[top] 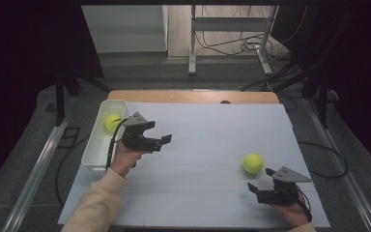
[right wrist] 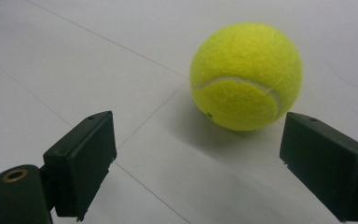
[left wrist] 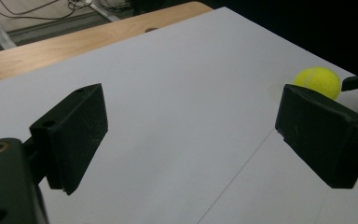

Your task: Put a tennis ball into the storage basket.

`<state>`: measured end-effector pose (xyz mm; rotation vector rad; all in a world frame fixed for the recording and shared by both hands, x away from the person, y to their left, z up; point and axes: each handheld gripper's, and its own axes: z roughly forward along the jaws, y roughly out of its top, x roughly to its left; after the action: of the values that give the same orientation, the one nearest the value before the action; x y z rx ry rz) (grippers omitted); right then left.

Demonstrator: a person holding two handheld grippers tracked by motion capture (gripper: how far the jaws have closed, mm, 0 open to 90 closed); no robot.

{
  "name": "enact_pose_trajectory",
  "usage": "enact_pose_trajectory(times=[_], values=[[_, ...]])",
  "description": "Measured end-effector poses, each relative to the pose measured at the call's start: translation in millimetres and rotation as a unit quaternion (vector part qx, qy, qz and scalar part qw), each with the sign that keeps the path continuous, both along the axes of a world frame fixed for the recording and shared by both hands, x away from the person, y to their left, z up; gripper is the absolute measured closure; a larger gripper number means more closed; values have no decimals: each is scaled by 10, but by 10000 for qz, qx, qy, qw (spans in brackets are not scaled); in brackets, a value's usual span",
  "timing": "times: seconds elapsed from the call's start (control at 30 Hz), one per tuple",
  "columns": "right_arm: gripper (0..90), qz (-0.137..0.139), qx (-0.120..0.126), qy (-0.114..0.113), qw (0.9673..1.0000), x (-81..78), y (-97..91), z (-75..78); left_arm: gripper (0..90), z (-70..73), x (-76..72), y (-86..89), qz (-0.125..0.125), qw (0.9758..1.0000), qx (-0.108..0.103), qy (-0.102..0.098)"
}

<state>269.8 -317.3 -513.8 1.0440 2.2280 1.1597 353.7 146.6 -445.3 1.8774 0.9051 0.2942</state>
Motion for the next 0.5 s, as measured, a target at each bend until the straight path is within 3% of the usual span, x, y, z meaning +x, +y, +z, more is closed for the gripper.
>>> enact_pose_trajectory(times=[0.5], values=[[111, 6, -26, 5, 10000, -2, 1, -2, 97, -110, 39, -218, -176, 9998, 67, 105]])
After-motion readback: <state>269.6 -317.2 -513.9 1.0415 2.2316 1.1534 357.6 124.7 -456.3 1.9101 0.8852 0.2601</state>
